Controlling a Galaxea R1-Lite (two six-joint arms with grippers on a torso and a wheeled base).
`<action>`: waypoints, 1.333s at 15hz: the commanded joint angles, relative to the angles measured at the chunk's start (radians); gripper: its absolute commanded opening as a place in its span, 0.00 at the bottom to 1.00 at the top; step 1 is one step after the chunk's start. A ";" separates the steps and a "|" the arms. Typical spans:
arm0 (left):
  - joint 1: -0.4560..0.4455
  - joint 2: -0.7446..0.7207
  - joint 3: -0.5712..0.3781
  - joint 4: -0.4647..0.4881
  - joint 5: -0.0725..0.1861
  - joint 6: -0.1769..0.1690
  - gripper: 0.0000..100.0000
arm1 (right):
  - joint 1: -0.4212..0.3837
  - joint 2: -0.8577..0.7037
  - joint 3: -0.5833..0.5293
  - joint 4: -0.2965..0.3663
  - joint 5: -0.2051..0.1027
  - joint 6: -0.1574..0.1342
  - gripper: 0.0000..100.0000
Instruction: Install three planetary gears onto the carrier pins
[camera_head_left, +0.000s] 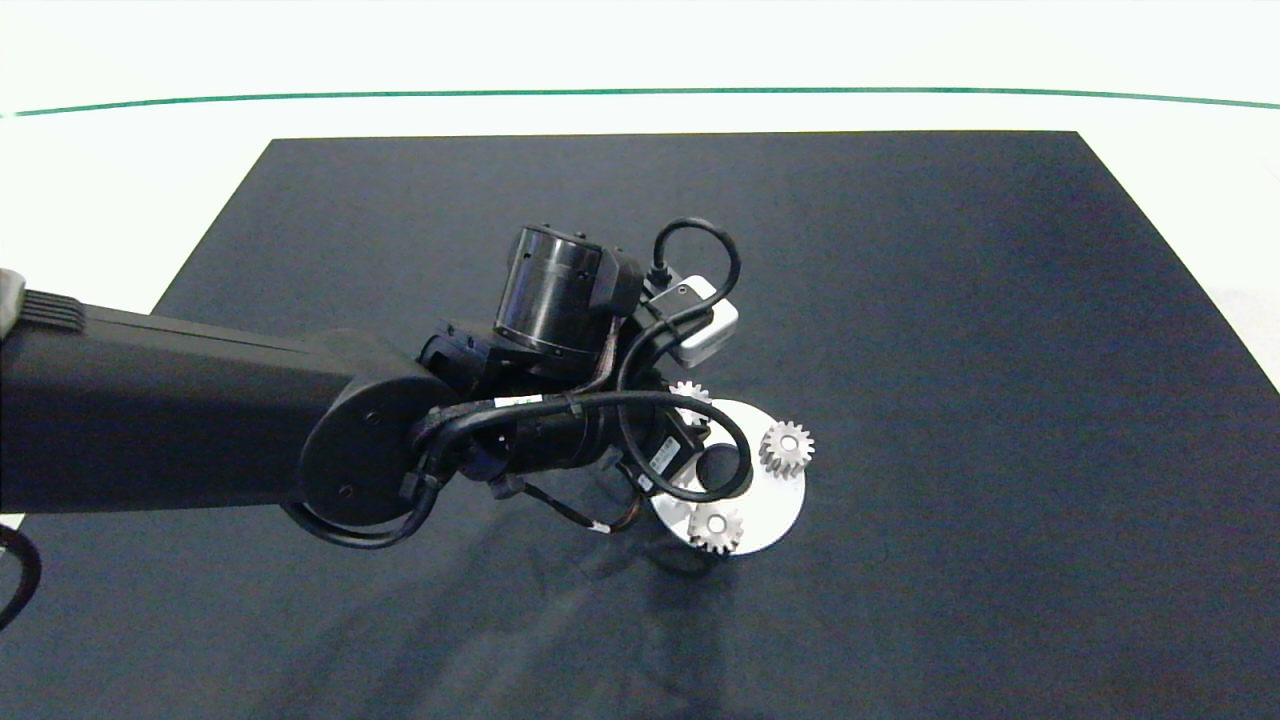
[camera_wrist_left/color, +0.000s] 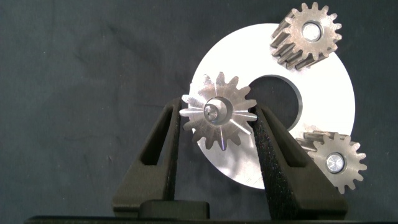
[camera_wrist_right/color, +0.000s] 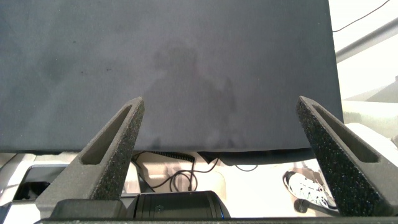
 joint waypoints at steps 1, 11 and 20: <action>-0.001 0.014 0.001 -0.005 0.000 0.002 0.10 | 0.000 0.001 -0.002 0.004 -0.001 -0.001 1.00; 0.013 0.014 0.009 -0.011 0.000 0.008 0.10 | 0.000 0.000 -0.003 0.004 -0.001 0.000 1.00; 0.010 0.013 0.015 -0.008 0.002 0.004 1.00 | 0.000 0.001 -0.003 0.004 -0.001 0.000 1.00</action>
